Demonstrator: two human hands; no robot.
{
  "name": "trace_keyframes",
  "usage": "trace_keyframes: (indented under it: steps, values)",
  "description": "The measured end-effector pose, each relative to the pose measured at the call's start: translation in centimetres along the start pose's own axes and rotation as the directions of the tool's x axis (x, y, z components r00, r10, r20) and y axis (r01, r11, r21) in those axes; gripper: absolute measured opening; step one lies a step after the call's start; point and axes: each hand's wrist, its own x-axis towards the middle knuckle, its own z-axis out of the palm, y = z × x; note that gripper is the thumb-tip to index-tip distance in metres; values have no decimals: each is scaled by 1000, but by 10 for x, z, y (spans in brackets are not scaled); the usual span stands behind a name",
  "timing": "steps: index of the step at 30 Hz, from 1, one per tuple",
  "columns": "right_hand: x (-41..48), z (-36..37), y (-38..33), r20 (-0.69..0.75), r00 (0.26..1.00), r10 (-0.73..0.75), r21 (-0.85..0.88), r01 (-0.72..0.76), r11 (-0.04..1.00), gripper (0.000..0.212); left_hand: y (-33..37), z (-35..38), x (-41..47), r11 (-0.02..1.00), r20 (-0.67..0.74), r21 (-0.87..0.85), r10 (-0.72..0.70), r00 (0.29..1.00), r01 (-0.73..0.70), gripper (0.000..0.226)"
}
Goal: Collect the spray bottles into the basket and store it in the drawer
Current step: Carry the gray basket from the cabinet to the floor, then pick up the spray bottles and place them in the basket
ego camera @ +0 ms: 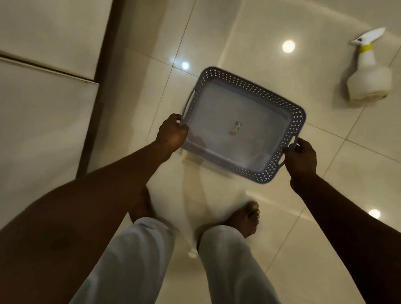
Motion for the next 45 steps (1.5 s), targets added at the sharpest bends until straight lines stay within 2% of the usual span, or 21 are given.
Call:
trace_keyframes:
  steps: [3,6,9,12,16,18,20,23,25,26,28,30,32,35,38,41,43,45]
  values:
    - [-9,5,-10,-25,1000,-7,-49,6,999,61,1,-5,-4,999,20,32,-2,1000,1,58]
    - [-42,13,-34,-89,983,-161,-168,145,975,68,10,-23,-31,999,-42,19,34,999,-33,66]
    - [-96,37,-72,30,941,-336,-209,335,919,63,16,-61,-83,988,-151,-97,107,983,-122,59]
    - [-163,66,-114,178,862,-474,-218,504,835,58,14,-102,-146,946,-233,-196,213,949,-260,53]
    - [-263,114,-175,321,755,-572,-174,641,748,54,-4,-188,-226,877,-403,-272,271,874,-397,45]
    - [-314,143,-206,395,689,-607,-118,693,711,51,-20,-241,-259,841,-523,-280,271,808,-463,41]
    - [-361,174,-235,465,618,-633,-24,724,689,50,-37,-292,-281,801,-672,-286,223,706,-525,36]
    - [-421,225,-271,542,526,-655,50,758,650,50,-67,-360,-294,781,-843,-309,39,537,-542,32]
    - [-456,265,-291,583,483,-653,76,768,636,48,-88,-400,-291,753,-868,-411,-151,473,-514,31]
    - [-472,283,-301,607,461,-647,88,770,632,46,-95,-417,-286,712,-845,-495,-260,467,-499,31]
    - [-502,326,-319,663,405,-630,98,787,609,45,-112,-449,-273,563,-729,-682,-469,499,-467,32]
    - [-526,370,-332,721,342,-603,91,815,572,48,-124,-473,-258,337,-541,-839,-593,596,-427,37]
    - [-546,409,-340,778,292,-556,61,846,530,53,-132,-489,-245,131,-358,-926,-601,715,-353,38]
    - [-565,455,-341,830,253,-497,-2,893,451,61,-141,-501,-229,-56,-182,-970,-474,862,-235,53]
    - [-567,477,-338,866,263,-424,-101,925,367,65,-139,-500,-215,-103,-160,-972,-360,919,-210,61]
    - [-561,475,-335,880,248,-405,-137,949,284,61,-129,-499,-209,-104,-227,-956,-326,918,-273,49]
    - [-554,460,-336,872,236,-429,-122,953,277,61,-118,-496,-213,-77,-272,-948,-312,910,-310,41]
    - [-545,433,-342,857,225,-464,-77,945,317,61,-106,-489,-221,-23,-331,-937,-267,905,-350,39]
